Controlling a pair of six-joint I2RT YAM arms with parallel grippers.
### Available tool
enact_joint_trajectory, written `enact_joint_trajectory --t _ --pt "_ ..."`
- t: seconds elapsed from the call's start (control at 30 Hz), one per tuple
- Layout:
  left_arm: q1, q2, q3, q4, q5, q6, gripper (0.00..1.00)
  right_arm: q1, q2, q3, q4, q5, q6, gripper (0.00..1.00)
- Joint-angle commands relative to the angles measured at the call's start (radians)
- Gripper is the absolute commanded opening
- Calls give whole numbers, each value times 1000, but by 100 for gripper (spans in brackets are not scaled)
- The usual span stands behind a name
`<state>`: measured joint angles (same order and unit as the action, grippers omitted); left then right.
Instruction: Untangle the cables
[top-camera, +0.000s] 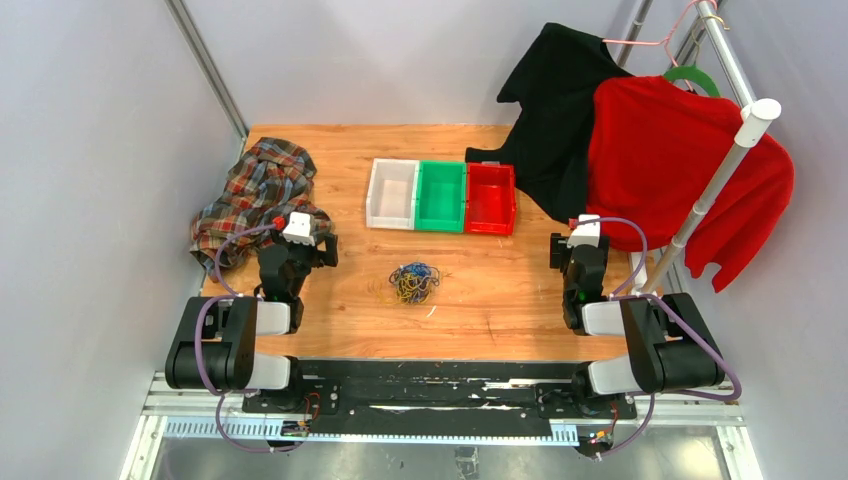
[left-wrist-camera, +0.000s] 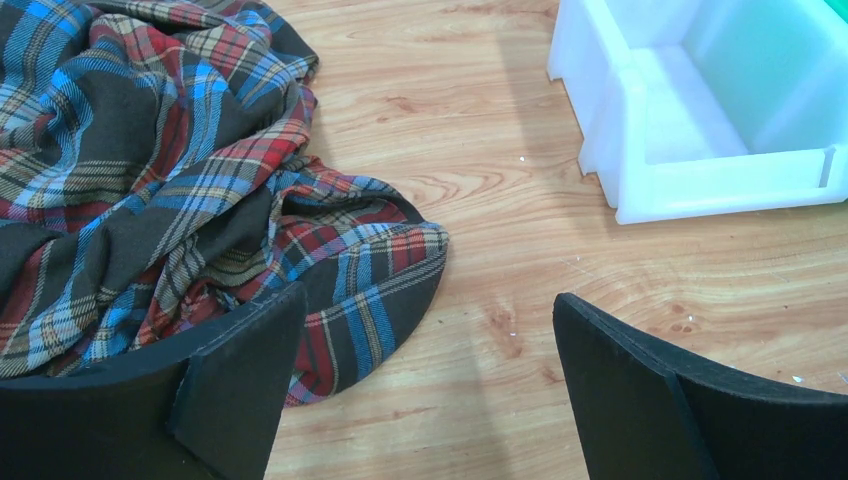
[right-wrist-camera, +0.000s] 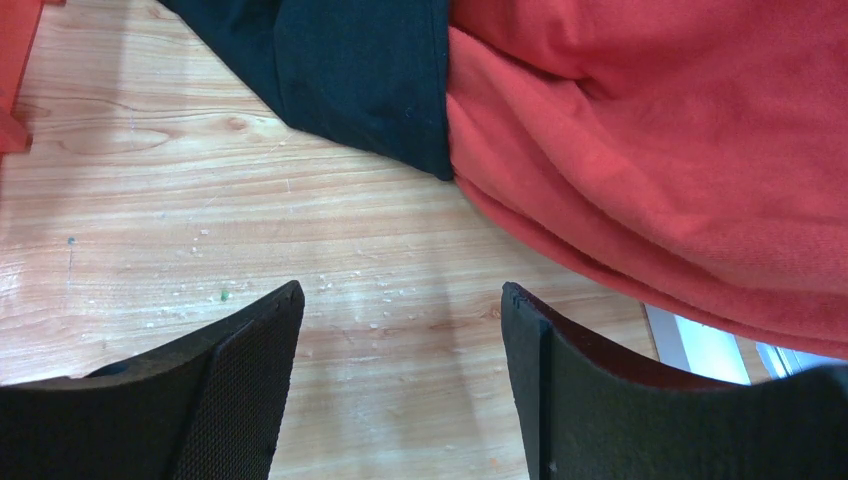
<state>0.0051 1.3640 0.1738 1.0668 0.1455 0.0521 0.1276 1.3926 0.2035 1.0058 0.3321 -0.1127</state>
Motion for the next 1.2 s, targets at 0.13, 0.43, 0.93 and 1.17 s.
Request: enact_joint_trajectory --t 0.13,0.43,0.93,1.17 --pt "6 4 12 29 -11 2 98 -17 5 11 28 -6 5 72" --pt "6 -24 13 9 -27 -6 98 -20 -71 54 -95 39 8 73" --pt "-2 -145 619 -1551 699 392 98 101 -496 271 -698 -421 678 75" --pt "-156 -88 621 -1596 645 427 98 121 -440 307 -820 -546 777 75"
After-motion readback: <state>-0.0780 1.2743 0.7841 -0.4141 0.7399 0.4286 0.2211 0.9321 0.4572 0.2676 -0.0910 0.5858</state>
